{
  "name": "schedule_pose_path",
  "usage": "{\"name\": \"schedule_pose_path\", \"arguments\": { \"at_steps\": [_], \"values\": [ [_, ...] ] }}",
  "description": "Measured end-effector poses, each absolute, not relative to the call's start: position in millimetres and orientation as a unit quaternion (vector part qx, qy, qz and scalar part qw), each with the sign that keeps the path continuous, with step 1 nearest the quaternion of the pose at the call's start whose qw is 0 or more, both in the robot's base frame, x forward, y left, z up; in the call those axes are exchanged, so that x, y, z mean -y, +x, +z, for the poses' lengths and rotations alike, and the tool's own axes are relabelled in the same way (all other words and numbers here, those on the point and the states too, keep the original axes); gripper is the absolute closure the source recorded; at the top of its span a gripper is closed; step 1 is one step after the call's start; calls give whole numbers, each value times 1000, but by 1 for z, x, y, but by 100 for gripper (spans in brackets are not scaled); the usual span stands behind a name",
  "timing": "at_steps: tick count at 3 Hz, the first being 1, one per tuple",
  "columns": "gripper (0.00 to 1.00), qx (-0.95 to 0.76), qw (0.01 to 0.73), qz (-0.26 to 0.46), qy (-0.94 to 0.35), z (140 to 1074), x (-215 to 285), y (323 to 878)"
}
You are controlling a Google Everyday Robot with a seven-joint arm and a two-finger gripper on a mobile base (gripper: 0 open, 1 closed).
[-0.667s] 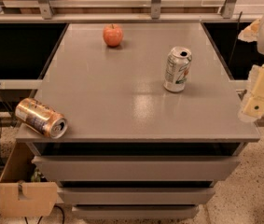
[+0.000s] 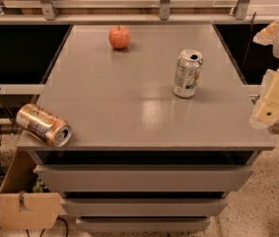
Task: Move 7up can near apple
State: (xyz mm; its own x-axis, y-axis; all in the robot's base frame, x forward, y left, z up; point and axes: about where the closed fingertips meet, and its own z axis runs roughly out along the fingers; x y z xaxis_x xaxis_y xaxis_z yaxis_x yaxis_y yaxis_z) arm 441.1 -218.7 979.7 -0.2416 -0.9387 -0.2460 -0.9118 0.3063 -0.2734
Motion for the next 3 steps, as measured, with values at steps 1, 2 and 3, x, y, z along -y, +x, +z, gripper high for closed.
{"name": "schedule_pose_path", "arguments": {
  "at_steps": [1,2,3],
  "values": [
    [0,-811,221,-6,-542,959,236,451],
    [0,-822,281,24,-494,943,245,470],
    [0,-817,346,53,-457,929,245,503]
  ]
}}
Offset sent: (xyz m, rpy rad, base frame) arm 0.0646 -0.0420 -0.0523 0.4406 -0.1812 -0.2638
